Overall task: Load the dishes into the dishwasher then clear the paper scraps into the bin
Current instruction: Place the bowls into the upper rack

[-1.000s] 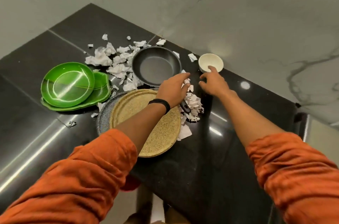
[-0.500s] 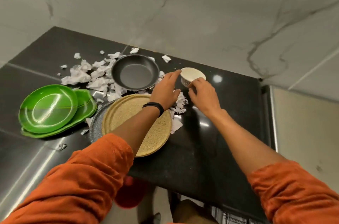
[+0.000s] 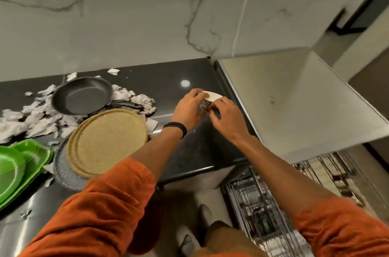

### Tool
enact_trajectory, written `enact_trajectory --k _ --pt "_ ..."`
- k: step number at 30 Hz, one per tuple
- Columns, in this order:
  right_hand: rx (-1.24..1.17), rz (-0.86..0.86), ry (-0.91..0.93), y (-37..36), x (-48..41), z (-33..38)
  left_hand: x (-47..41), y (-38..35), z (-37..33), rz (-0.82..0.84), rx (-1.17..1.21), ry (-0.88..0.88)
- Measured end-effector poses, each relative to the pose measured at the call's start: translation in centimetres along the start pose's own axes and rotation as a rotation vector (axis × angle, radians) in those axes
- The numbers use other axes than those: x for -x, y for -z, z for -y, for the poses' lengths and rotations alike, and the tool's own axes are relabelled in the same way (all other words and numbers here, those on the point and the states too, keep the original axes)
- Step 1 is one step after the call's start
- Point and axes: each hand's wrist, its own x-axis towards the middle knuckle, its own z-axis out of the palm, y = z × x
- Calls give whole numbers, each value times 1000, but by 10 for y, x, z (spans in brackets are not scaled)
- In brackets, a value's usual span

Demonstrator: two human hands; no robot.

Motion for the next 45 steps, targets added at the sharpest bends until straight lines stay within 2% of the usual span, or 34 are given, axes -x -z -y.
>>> enact_trajectory --k 6,13,17,21,24,26,30,32,38,45 --pt "82 -152 -191 57 66 -55 -15 -49 -91 99 60 -226" --pt "108 -322 -470 115 161 -129 -23 -134 -206 314 129 -439" --pt "82 -414 -581 143 212 -168 -20 -188 -265 403 136 -543" --pt "13 -502 -657 160 256 -215 -18 -240 -316 520 157 -572" --pt "-1 -546 -734 168 292 -256 -18 -281 -343 643 215 -524" --pt "-33 -538 -855 169 318 -289 -20 -310 -361 709 281 -443" --pt "-355 -527 -994 155 354 -348 -26 -376 -376 845 342 -218" --pt "-442 -511 -1055 145 360 -376 -28 -413 -378 880 335 -123" --pt "-560 -412 -1154 93 360 -453 -37 -503 -372 854 239 89" --pt "-504 -317 -1198 41 354 -508 -43 -577 -351 749 99 102"
